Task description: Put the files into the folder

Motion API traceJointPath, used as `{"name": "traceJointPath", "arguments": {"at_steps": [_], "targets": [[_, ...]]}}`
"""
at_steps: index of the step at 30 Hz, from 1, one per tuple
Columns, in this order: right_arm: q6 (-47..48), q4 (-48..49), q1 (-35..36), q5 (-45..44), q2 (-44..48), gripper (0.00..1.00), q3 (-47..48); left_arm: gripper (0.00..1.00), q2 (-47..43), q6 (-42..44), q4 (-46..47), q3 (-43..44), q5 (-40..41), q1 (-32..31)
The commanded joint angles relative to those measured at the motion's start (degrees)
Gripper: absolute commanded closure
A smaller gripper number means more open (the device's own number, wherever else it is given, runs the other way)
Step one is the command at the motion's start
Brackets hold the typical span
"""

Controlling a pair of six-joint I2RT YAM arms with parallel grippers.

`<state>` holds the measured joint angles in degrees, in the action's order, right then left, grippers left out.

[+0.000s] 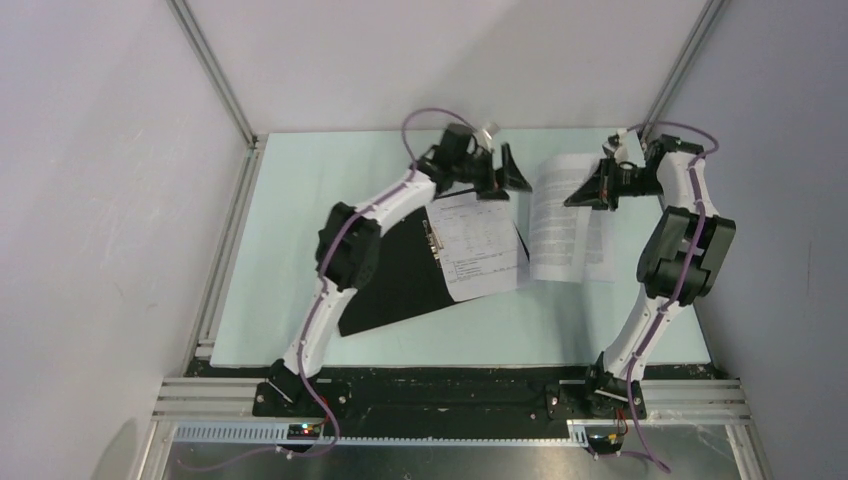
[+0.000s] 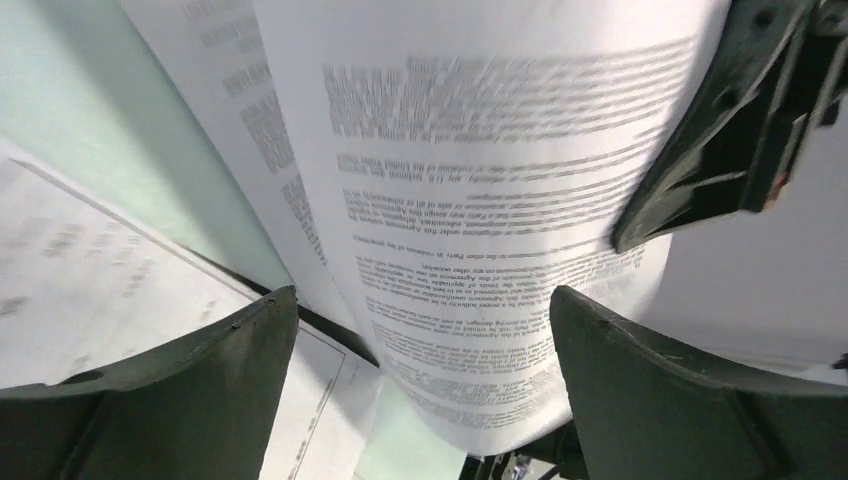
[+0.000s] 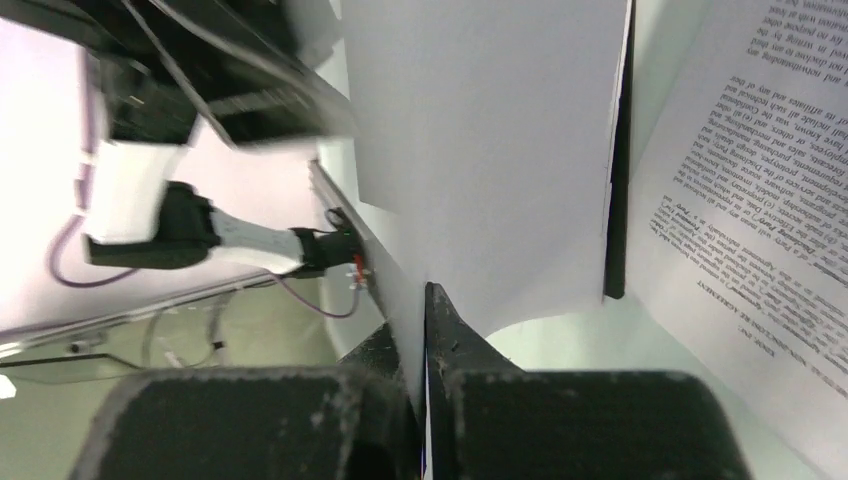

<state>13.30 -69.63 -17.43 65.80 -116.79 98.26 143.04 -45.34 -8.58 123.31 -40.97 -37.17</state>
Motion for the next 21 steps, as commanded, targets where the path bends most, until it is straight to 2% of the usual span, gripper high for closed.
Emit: {"name": "traceJointPath", "arguments": {"at_steps": [1, 7, 13, 18, 21], "targets": [[4.0, -8.0, 3.3, -8.6, 6.7, 1.0, 5.8, 0.0, -14.4, 4.9, -1.3, -1.9, -0.5, 7.2], [1.6, -10.2, 15.4, -12.3, 8.3, 1.0, 15.3, 0.0, -25.7, 7.6, -3.4, -8.8, 0.2, 13.9], [0.1, -10.3, 25.0, -8.4, 5.2, 1.0, 23.6, 0.0, -34.5, 11.8, -7.3, -18.7, 3.4, 21.3], [-2.8, -7.9, 26.8, -6.5, 2.2, 1.0, 23.9, 0.0, -39.2, 17.6, -12.4, -26.3, 6.7, 25.5], [-3.3, -6.9, 26.3, -10.1, -3.0, 1.0, 24.4, 0.0, -40.5, 22.1, -17.0, -29.2, 11.8, 25.9]]}}
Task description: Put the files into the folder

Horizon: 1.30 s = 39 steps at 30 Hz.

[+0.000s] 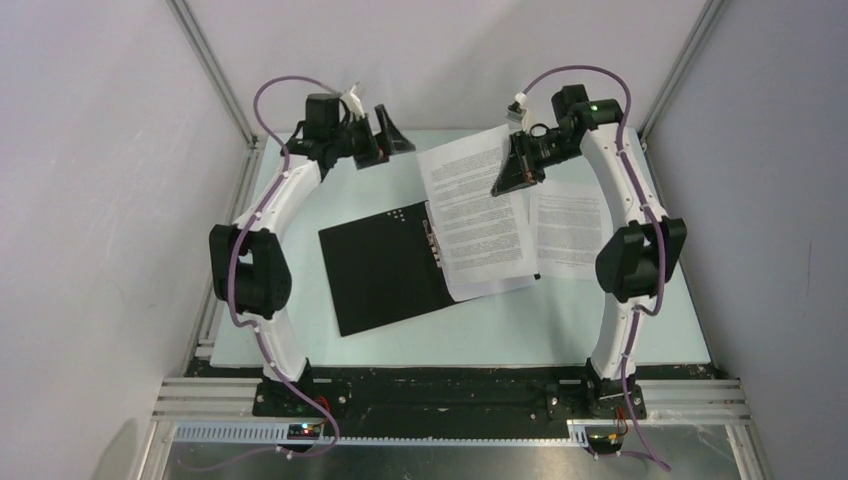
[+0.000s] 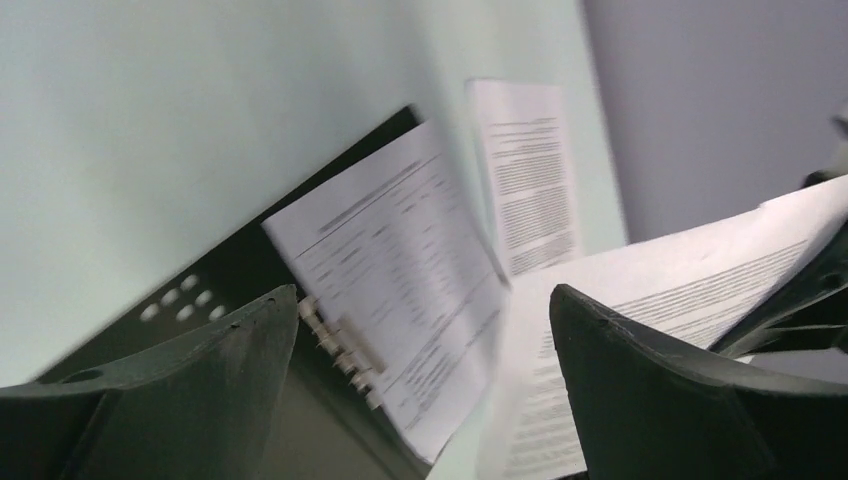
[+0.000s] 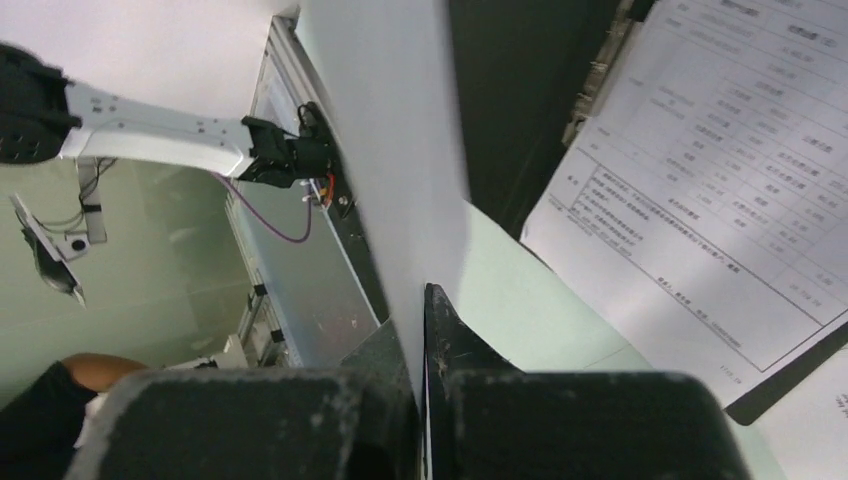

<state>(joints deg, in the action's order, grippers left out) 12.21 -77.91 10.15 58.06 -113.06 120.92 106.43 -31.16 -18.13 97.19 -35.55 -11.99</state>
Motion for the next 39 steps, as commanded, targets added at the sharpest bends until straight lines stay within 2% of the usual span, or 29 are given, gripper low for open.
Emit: {"name": "traceJointPath", "arguments": {"at_steps": [1, 5, 9, 13, 18, 26, 39], "targets": [[-2.0, 1.6, -1.5, -3.3, -8.2, 1.0, 3.1, 0.0, -4.5, 8.8, -9.2, -3.9, 7.5, 0.8], [-2.0, 1.1, -2.0, -6.7, -18.6, 1.0, 9.5, 0.01, -5.5, 14.3, -14.9, -7.6, 12.2, 1.1], [-1.6, 1.0, -3.4, -7.5, -25.6, 1.0, 11.7, 0.01, -4.8, 18.2, -20.1, -7.9, 11.3, 2.6], [-0.1, 1.2, -4.6, -10.1, -27.0, 1.0, 9.5, 0.01, -3.4, 22.3, -23.6, -7.6, 11.5, 2.8], [0.9, 0.9, -5.0, -15.5, -29.8, 1.0, 9.1, 0.01, -1.7, 23.2, -24.3, -9.1, 11.0, 2.7], [2.3, 0.5, -3.4, -15.3, -31.9, 1.0, 10.4, 0.01, 0.3, 23.5, -24.2, -9.0, 9.9, 1.9], [-1.4, 3.8, -1.2, -13.5, -34.4, 1.0, 14.4, 0.01, 1.1, 22.6, -24.2, -10.3, 9.2, 0.5]]}}
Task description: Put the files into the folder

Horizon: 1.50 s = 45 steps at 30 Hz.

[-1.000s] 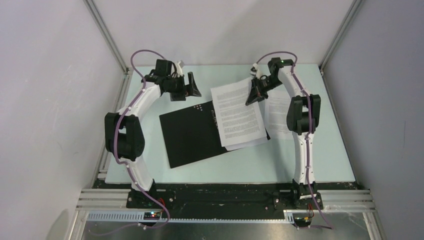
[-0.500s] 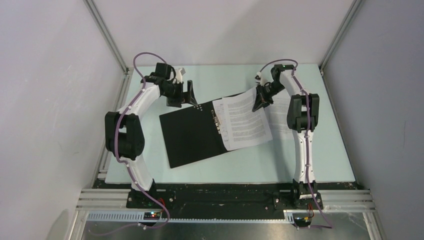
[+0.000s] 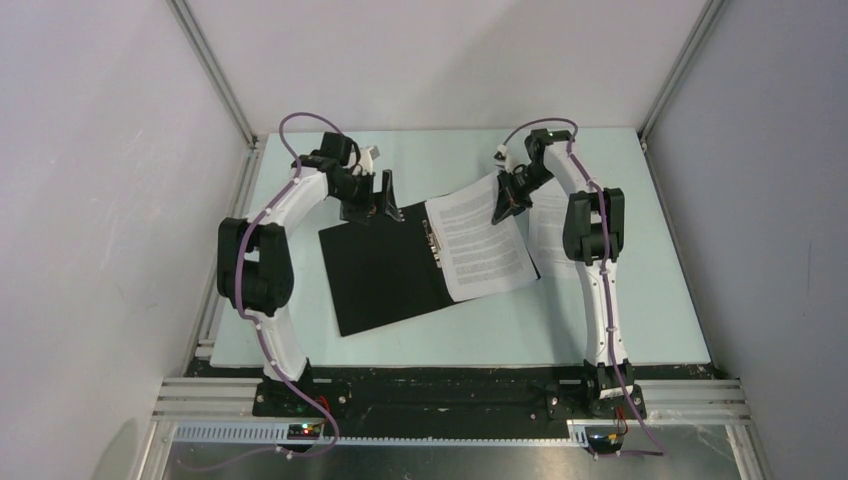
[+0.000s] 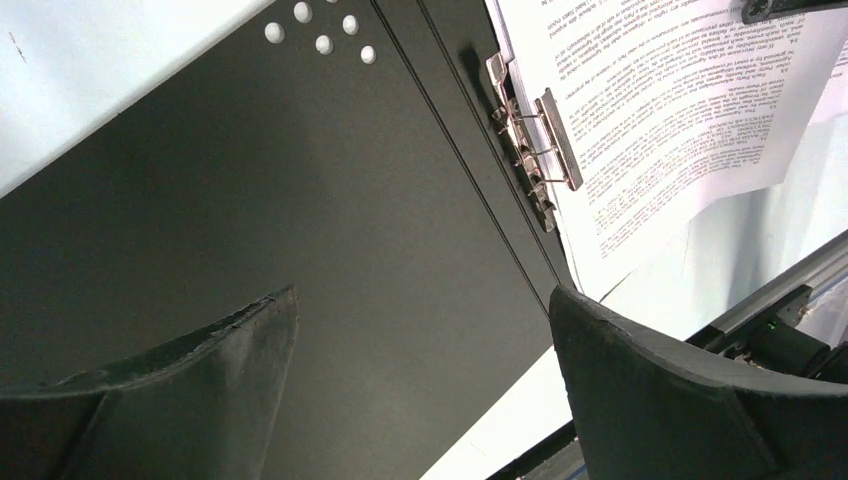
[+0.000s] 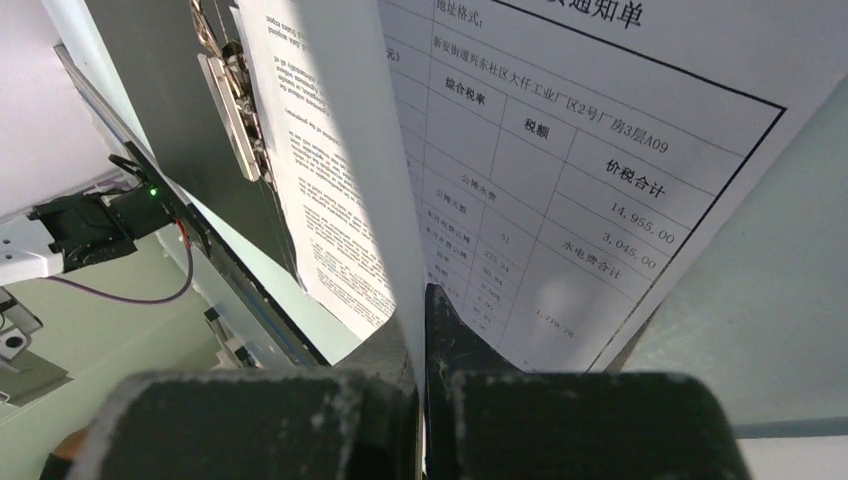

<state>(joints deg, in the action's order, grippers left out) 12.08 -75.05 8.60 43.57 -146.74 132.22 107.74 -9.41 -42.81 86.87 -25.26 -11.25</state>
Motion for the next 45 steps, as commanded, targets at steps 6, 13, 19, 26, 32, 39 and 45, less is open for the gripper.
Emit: {"name": "traceJointPath", "arguments": {"at_steps": [6, 13, 19, 26, 32, 39, 45], "targets": [[-1.2, 0.9, 1.2, 1.0, -1.5, 1.0, 3.1, 0.01, 0.0, 0.7, 0.5, -0.1, -1.2, -0.5], [-0.9, 1.1, 1.8, 0.6, -1.9, 1.0, 4.0, 0.01, 0.3, 0.6, 0.5, 0.0, -1.2, -0.7], [-1.1, 1.3, 2.1, -0.2, -2.2, 1.0, 4.9, 0.01, 0.7, 0.6, 0.5, 0.2, -1.1, -1.0], [-2.9, 2.1, 2.6, -6.6, -1.5, 0.83, 4.4, 0.01, 0.7, 0.5, 0.5, 0.2, -1.0, -1.1], [-4.6, 3.7, 3.7, -12.9, 1.9, 0.64, 3.6, 0.01, 0.6, 0.0, 0.5, 0.3, -1.3, -1.1], [-5.3, 4.7, 5.6, -17.5, 4.6, 0.47, 3.0, 0.02, 0.6, -1.0, 0.5, 0.8, -2.3, -1.1], [-5.7, 5.3, 7.1, -25.7, 8.3, 0.23, 1.3, 0.02, 0.2, -1.4, -0.1, 1.8, -1.4, -1.1]]}}
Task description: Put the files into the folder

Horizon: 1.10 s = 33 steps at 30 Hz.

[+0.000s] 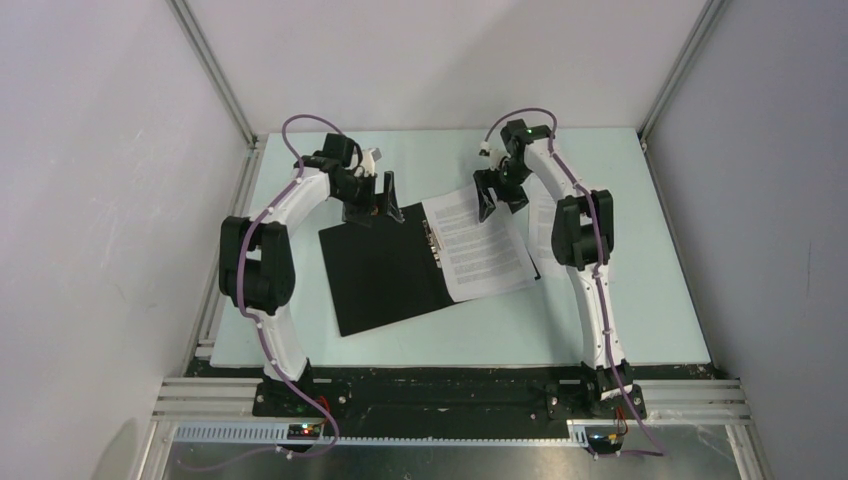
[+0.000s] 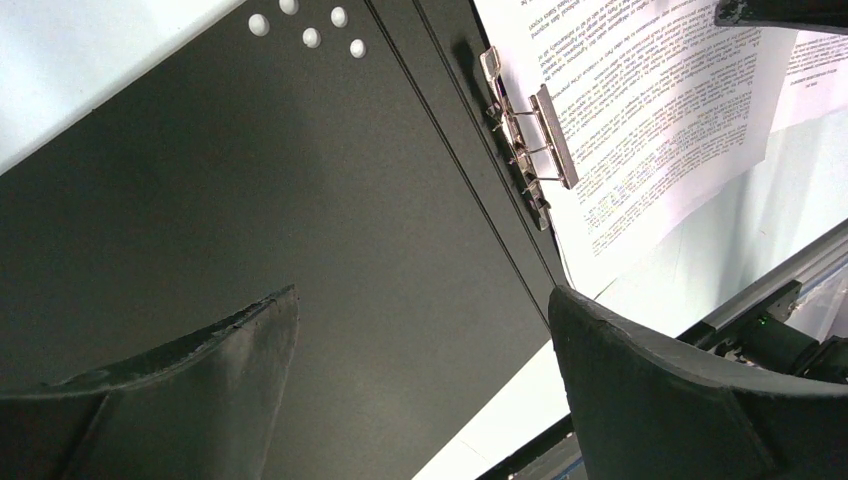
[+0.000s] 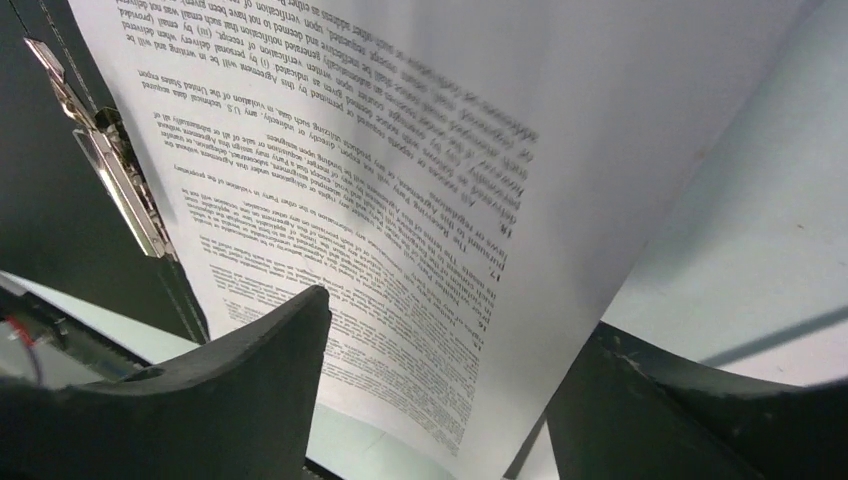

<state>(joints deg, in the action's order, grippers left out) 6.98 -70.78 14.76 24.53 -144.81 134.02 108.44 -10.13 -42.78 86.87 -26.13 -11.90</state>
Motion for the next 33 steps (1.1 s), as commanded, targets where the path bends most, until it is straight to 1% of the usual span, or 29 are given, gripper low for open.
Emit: {"name": "traceJointPath", "arguments": {"at_steps": [1, 5, 8, 10, 14, 15, 16, 17, 20, 21, 25, 26, 28, 30, 33], "targets": [[-0.6, 1.0, 1.0, -7.2, 6.6, 0.21, -0.7, 0.01, -0.5, -0.7, -0.4, 1.9, -0.2, -0.5], [-0.4, 1.0, 1.1, -10.1, 8.4, 0.11, -1.4, 0.01, -0.9, -0.8, -0.8, 3.1, 1.7, -0.5], [0.6, 1.0, 0.6, -13.0, 10.8, 0.02, -1.5, 0.0, -1.4, -1.7, -0.8, 4.5, 3.7, -0.5], [0.8, 1.1, -0.4, -13.3, 12.9, 0.01, -2.1, 0.0, -1.7, -2.6, -0.7, 6.4, 4.9, -0.7], [1.2, 1.2, -5.0, -11.9, 17.7, 0.01, -4.9, 0.0, -1.5, -4.3, -0.6, 12.5, 5.9, -2.6], [1.3, 1.3, -5.9, -11.4, 18.6, 0.01, -6.3, 0.0, -1.0, -4.3, -0.6, 15.1, 6.1, -3.2], [1.5, 1.3, -8.3, -10.1, 20.1, 0.0, -7.1, 0.0, -0.6, -4.2, -0.6, 16.5, 6.2, -4.6], [1.6, 1.4, -9.6, -8.7, 21.5, 0.0, -9.3, 0.0, 0.4, -4.1, -0.5, 19.7, 6.1, -6.2], [1.8, 1.3, -17.9, -5.4, 23.3, 0.01, -12.0, 0.0, 5.0, -5.2, 0.4, 26.6, 5.8, -9.8], [2.4, 1.1, -19.6, -3.5, 23.6, 0.01, -13.0, 0.0, 6.3, -5.8, 0.9, 29.9, 5.7, -11.7], [6.1, -1.6, -30.3, 2.0, 21.4, 0.01, -13.5, 0.0, 14.3, -9.5, 3.9, 40.0, 5.3, -18.1], [7.0, -2.9, -31.5, 3.0, 20.8, 0.02, -13.4, 0.0, 17.0, -10.1, 5.2, 43.0, 5.4, -19.0], [9.8, -4.0, -34.9, 5.6, 18.8, 0.05, -13.6, 0.0, 20.6, -13.0, 8.6, 45.9, 5.5, -22.9], [11.4, -4.5, -37.6, 7.7, 17.5, 0.08, -13.9, 0.0, 23.9, -15.9, 13.1, 47.4, 4.9, -25.3], [12.8, -4.8, -40.3, 7.8, 15.9, 0.1, -13.9, 0.0, 28.9, -19.3, 21.7, 48.2, 3.7, -28.3]]}}
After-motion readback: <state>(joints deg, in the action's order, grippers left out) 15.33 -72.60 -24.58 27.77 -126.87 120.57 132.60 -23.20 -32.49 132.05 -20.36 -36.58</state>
